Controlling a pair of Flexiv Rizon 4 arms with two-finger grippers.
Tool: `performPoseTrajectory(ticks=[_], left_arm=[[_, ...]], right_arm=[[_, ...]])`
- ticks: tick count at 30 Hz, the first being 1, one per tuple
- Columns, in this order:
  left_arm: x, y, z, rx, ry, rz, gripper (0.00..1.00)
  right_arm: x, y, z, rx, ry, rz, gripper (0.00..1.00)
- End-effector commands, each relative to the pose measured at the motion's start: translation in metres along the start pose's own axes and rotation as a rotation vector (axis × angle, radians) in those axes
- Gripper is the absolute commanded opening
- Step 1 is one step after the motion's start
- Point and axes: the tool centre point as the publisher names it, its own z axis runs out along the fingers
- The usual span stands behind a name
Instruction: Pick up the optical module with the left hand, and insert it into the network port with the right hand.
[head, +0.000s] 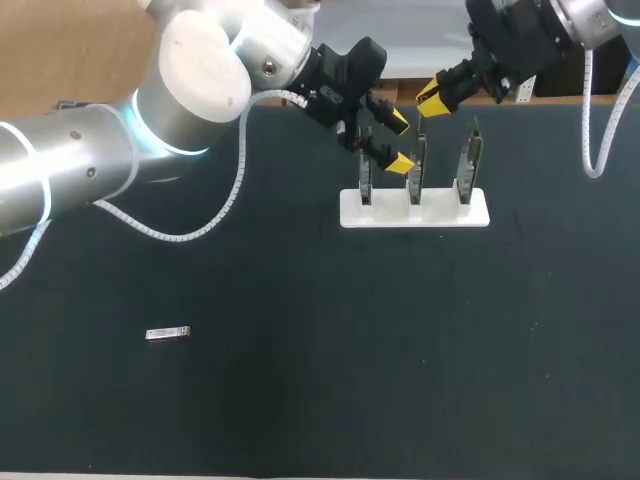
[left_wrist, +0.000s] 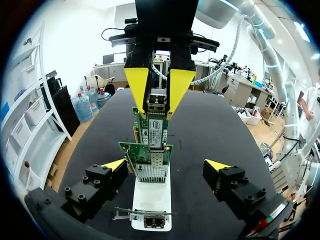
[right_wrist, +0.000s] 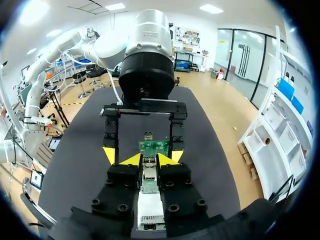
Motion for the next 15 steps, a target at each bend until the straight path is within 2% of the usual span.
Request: performPoseTrajectory(ticks=[1, 15], left_arm=[[-0.0003, 0.0016, 0.0001, 0.002, 0.002, 0.0, 1.0], [-0.0003, 0.0016, 0.0001, 0.002, 0.002, 0.0, 1.0]], right_arm=[[0.0043, 0.0005, 0.0049, -0.001, 0.005, 0.0, 0.0], [-0.0002, 0.0024, 0.0012, 0.01, -0.008, -0.014, 0.0]])
